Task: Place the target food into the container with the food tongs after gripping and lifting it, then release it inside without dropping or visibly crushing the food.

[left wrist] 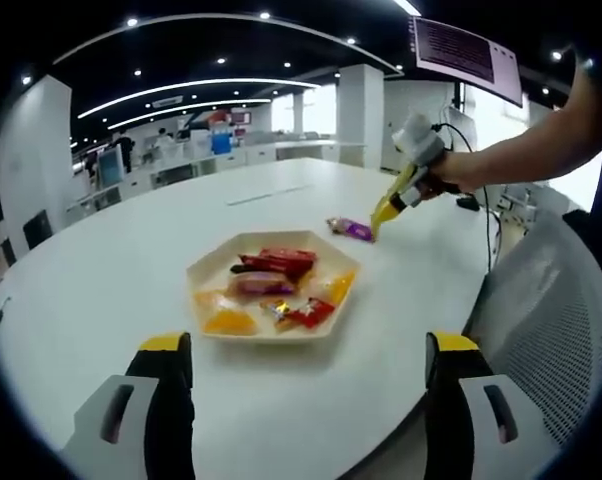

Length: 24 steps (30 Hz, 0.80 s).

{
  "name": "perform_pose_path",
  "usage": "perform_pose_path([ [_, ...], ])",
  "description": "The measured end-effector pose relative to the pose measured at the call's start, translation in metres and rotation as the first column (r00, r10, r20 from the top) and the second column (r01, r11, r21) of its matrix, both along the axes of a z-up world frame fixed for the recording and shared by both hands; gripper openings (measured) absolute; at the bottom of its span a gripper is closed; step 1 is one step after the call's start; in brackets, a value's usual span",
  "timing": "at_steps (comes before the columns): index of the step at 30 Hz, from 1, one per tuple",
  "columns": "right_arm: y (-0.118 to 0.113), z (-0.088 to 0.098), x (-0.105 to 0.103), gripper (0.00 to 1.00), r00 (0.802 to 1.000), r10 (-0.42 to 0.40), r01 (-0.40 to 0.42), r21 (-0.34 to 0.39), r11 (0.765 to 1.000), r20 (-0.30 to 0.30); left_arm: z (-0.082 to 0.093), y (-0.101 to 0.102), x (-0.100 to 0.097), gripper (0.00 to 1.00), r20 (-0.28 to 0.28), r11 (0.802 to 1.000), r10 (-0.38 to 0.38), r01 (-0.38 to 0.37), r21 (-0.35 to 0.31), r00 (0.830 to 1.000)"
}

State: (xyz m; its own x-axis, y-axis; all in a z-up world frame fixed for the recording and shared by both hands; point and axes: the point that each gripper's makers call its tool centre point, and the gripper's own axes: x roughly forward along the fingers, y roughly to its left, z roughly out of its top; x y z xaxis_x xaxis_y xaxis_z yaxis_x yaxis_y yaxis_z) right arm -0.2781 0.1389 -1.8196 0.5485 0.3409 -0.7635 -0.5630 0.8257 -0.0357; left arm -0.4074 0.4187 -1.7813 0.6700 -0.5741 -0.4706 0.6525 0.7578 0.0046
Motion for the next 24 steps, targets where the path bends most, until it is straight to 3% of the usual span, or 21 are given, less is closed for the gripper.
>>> perform_pose_path([
  [9,0.025,-0.003,0.008,0.29,0.999,0.034,-0.034,0.01,0.999,0.003,0.0,0.0,0.0,0.93,0.0,1.0,0.001,-0.001,0.0,1.0],
  [18,0.03,-0.015,0.021,0.28,0.999,0.051,-0.051,-0.006,0.999,-0.018,-0.001,0.0,0.0,0.93,-0.005,1.0,0.003,-0.003,0.003,1.0],
  [24,0.031,-0.02,0.017,0.23,0.994,0.097,-0.097,-0.001,0.995,-0.04,-0.002,0.001,0.0,0.93,-0.011,1.0,0.005,-0.005,-0.001,1.0],
])
